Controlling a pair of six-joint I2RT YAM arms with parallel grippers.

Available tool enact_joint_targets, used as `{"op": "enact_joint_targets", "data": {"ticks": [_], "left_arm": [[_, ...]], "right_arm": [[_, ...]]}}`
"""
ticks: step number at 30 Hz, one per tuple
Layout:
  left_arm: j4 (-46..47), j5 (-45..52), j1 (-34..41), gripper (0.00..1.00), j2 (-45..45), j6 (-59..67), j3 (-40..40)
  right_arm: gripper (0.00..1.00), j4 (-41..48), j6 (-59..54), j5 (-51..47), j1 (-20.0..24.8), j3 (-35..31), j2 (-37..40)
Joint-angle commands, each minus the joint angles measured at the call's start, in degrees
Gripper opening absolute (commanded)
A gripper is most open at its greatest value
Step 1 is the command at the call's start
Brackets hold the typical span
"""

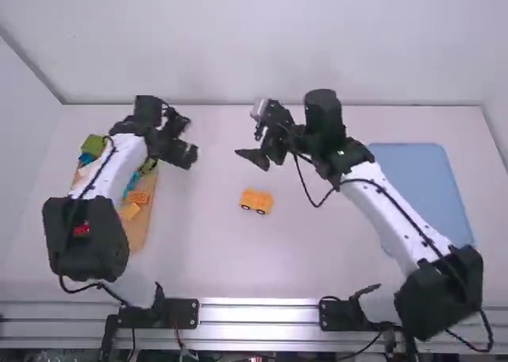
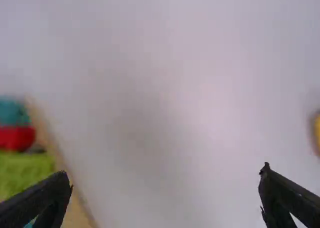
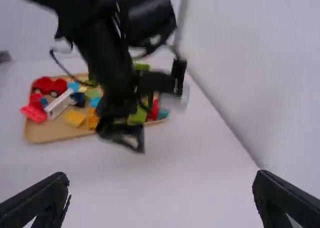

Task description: Assemble lego blocks to make yellow taxi

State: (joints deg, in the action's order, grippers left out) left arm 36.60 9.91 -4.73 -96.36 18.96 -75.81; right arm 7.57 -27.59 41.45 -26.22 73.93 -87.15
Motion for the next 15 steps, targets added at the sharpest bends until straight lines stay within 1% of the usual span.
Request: {"op": "enact_joint_targets", "data": {"ticks": [1, 3, 4, 6, 7, 11, 15], "left_arm": [[0.6, 1.2, -5.9, 0.99, 2.6, -16.3, -0.8], [1.0, 1.2, -11.3, 0.99, 2.8, -23.5, -0.8], [1.0, 1.2, -11.3, 0.99, 2.8, -23.5, -0.8], [2.2, 1.2, -16.8, 0.99, 2.8, -30.1, -0.8], [2.6, 1.2, -18.4, 0.99, 2.8, -31.7, -0.8], [3.8, 1.2, -24.5, 0.99, 2.8, -38.0, -0.8], [4.5, 1.2, -29.4, 0.99, 2.8, -42.0, -0.8]], "right_arm": [[0.98, 3.2, -5.3, 0.7, -1.6, 7.4, -5.3], [0.98, 7.0, -6.7, 0.8, -2.8, 13.3, -10.5], [0.98, 7.0, -6.7, 0.8, -2.8, 13.3, -10.5], [0.98, 10.8, -8.8, 0.8, -4.0, 18.5, -15.1], [0.98, 11.8, -9.3, 0.7, -4.4, 19.8, -16.3], [0.98, 14.2, -11.8, 1.0, -6.2, 23.9, -19.8], [0.98, 14.1, -11.9, 1.0, -7.6, 25.2, -20.9]]}}
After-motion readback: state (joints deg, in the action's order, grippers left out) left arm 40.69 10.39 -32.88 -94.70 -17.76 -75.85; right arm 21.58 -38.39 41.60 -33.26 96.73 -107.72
